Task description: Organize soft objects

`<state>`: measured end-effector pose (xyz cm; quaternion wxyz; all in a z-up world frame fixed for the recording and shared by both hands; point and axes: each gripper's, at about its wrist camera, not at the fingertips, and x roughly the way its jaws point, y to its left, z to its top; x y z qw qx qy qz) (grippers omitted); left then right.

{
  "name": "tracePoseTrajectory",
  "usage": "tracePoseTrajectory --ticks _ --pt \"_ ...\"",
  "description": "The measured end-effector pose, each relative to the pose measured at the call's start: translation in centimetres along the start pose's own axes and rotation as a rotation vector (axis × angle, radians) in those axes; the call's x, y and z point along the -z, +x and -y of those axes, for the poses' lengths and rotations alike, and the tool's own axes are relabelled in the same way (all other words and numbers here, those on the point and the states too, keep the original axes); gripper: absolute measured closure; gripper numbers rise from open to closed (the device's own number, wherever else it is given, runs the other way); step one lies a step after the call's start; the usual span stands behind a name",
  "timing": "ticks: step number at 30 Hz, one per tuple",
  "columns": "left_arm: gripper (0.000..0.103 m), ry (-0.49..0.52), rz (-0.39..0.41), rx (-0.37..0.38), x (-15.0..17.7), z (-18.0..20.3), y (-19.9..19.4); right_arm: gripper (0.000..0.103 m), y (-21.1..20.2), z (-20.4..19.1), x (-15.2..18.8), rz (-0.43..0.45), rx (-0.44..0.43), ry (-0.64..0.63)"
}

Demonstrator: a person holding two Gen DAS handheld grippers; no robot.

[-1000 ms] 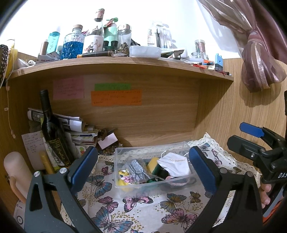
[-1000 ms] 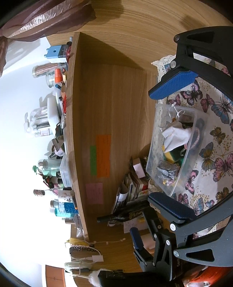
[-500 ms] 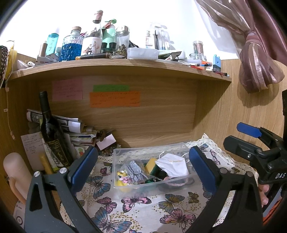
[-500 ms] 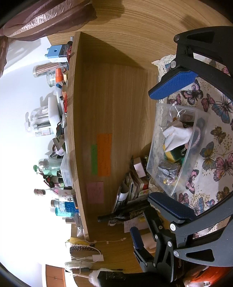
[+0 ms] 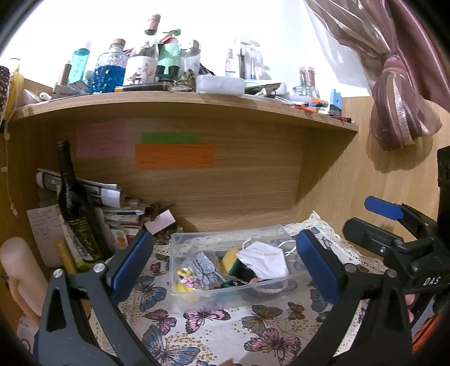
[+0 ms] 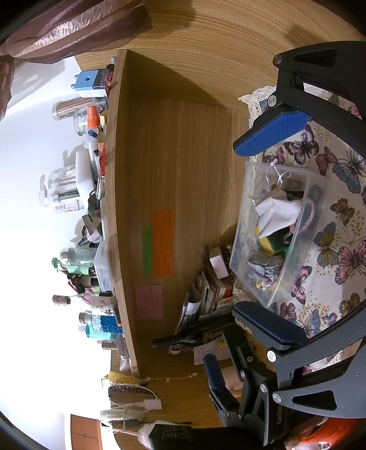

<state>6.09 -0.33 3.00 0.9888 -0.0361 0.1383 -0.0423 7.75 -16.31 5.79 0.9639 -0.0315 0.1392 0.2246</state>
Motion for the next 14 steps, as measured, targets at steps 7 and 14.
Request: tracePoseTrajectory --ticks 7,14 --pt "0.000 0.014 0.008 -0.012 0.07 0.25 -0.13 0.000 -0.02 -0.13 0.05 0.001 0.000 -0.006" --pt "0.000 0.011 0.022 -0.013 0.06 0.29 -0.52 0.000 -0.02 -0.18 0.08 0.002 -0.001 -0.006"
